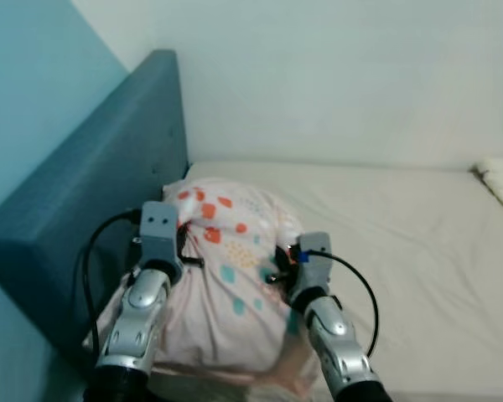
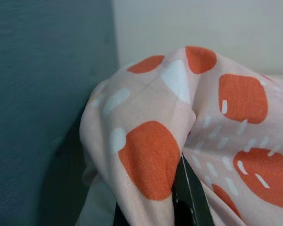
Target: Clean up the room
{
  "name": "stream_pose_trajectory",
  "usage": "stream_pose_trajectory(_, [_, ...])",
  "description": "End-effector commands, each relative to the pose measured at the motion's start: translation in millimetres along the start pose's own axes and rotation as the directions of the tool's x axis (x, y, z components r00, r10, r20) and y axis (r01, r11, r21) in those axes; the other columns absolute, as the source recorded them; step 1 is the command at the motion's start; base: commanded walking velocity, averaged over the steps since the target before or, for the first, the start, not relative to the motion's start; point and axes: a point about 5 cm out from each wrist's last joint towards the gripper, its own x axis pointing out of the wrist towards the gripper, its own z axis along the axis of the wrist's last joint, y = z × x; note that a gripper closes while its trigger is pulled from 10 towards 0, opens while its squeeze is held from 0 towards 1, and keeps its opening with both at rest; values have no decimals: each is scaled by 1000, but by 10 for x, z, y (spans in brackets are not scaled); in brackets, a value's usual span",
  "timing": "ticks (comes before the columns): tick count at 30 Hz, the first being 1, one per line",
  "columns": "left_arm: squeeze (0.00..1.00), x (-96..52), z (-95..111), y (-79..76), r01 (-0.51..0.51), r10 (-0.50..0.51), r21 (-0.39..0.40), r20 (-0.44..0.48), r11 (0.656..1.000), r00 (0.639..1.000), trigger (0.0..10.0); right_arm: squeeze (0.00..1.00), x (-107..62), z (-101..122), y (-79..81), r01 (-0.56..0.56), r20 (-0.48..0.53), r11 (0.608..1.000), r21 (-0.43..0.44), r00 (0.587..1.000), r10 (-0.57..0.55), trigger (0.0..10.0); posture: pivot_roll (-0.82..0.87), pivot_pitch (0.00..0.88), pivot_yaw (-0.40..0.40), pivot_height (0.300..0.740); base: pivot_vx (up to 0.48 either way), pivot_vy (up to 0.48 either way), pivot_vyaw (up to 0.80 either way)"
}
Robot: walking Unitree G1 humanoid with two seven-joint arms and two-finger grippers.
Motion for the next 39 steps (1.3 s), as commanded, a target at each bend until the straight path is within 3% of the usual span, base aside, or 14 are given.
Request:
stream_pose_trajectory(1, [0, 33, 185, -107, 36, -36, -4, 100, 999, 994, 10000, 0, 24, 98, -5, -14, 51, 1000, -15, 999, 14, 10000, 80, 0, 5, 740, 0, -480, 0])
stream_pose_trajectory(5, [0, 33, 186, -113, 38, -38, -6, 101, 999, 994, 10000, 0, 22, 96, -8, -12, 52, 1000, -15, 999, 13, 10000, 80, 0, 6, 740, 0, -480, 0])
stream_pose_trajectory(7, [0, 42, 162, -153, 54, -51, -39, 77, 998, 996, 10000, 0, 21, 92, -24, -7, 52, 1000, -15, 999, 8, 10000, 80, 0, 8, 740, 0, 0, 0])
stream_pose_trajectory(15, [0, 40, 54, -262, 100, -99, -33, 15, 994, 995, 10000, 0, 45, 112, -112, 27, 48, 999, -23, 999, -26, 10000, 75, 0, 11, 740, 0, 0, 0])
stream_pose_trajectory(27, [0, 82, 11, -226, 92, -92, 2, -13, 996, 996, 10000, 0, 57, 141, -200, 53, 54, 998, -45, 997, -50, 10000, 72, 0, 4, 740, 0, 0, 0])
stream_pose_trajectory(39, [0, 96, 33, -198, 94, -94, 19, 2, 995, 996, 10000, 0, 48, 122, -181, 49, 51, 998, -42, 998, -47, 10000, 72, 0, 4, 740, 0, 472, 0])
